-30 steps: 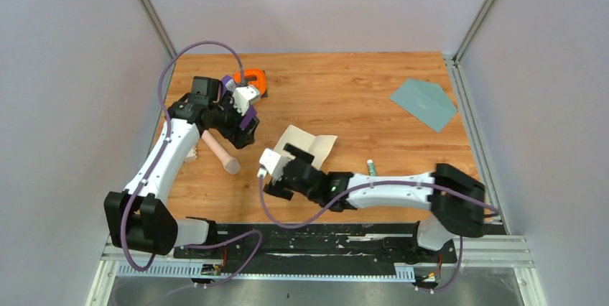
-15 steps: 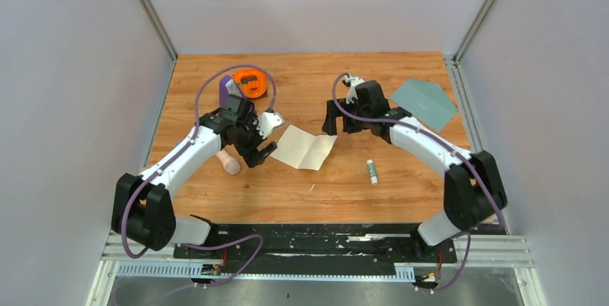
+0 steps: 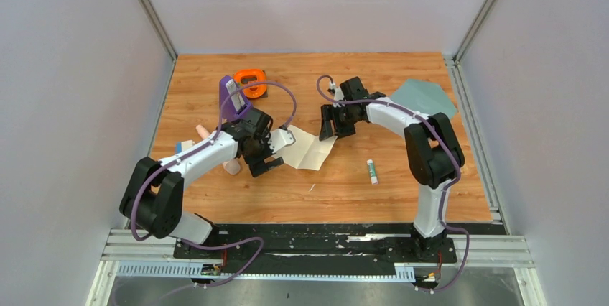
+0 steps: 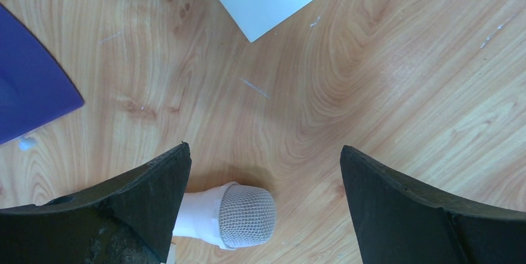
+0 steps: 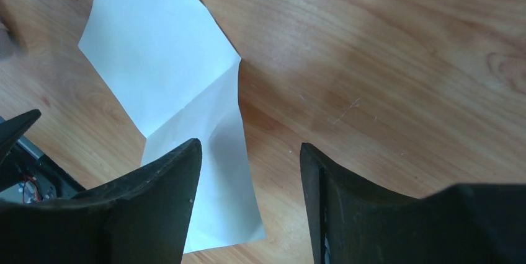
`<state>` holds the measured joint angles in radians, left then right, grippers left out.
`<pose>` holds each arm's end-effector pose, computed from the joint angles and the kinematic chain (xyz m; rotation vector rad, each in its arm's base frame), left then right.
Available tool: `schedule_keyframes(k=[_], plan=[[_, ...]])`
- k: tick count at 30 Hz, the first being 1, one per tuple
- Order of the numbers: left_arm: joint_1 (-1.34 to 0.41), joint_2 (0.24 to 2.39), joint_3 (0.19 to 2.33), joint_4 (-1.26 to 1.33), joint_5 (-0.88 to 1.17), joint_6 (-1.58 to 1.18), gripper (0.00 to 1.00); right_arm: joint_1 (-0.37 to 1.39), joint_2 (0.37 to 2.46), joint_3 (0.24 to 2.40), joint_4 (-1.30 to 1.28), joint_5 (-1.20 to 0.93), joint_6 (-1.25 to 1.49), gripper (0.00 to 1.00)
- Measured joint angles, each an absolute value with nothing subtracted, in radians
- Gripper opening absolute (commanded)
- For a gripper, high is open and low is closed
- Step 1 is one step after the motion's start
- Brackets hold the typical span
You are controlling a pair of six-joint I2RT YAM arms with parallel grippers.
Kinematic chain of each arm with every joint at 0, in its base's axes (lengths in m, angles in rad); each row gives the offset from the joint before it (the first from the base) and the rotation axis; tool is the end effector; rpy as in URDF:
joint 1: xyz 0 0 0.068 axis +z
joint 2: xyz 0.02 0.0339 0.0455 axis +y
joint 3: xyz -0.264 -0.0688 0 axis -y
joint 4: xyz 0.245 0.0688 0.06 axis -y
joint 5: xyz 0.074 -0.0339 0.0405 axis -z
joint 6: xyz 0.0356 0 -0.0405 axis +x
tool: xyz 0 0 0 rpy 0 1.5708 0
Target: Place the letter into the envelope and seal it
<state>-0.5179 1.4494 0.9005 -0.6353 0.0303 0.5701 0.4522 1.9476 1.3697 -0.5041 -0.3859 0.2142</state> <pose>0.2338 -0.1344 0.1974 1.4325 2.3524 -0.0276 0.3588 0.1892 0.1809 -0.4537 2.6804 0.7228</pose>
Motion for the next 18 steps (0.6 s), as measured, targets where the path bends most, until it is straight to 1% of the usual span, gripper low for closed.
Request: schedule_keyframes(k=[2, 5, 8, 9, 12, 15, 18], plan=[[-0.518, 1.449, 0.900, -0.630, 0.024, 0.572, 1.00, 0.452, 1.952, 1.365, -0.524, -0.406, 0.215, 0.37], [-0.518, 1.449, 0.900, -0.626, 0.020, 0.576, 1.00, 0.452, 1.937, 1.344, -0.524, -0.431, 0.225, 0.20], [-0.518, 1.448, 0.903, -0.629, 0.025, 0.579, 1.00, 0.452, 1.886, 1.268, -0.526, -0.462, 0.265, 0.02], [-0.520, 1.447, 0.906, -0.632, 0.031, 0.579, 1.00, 0.452, 1.869, 1.242, -0.528, -0.480, 0.283, 0.00], [-0.541, 1.430, 0.912, -0.639, 0.070, 0.585, 1.00, 0.451, 1.831, 1.168, -0.506, -0.537, 0.347, 0.00], [-0.623, 1.384, 0.904, -0.632, 0.101, 0.616, 1.00, 0.451, 1.794, 1.070, -0.444, -0.605, 0.447, 0.00], [-0.714, 1.293, 0.851, -0.595, 0.135, 0.672, 1.00, 0.450, 1.753, 0.984, -0.365, -0.661, 0.566, 0.00]])
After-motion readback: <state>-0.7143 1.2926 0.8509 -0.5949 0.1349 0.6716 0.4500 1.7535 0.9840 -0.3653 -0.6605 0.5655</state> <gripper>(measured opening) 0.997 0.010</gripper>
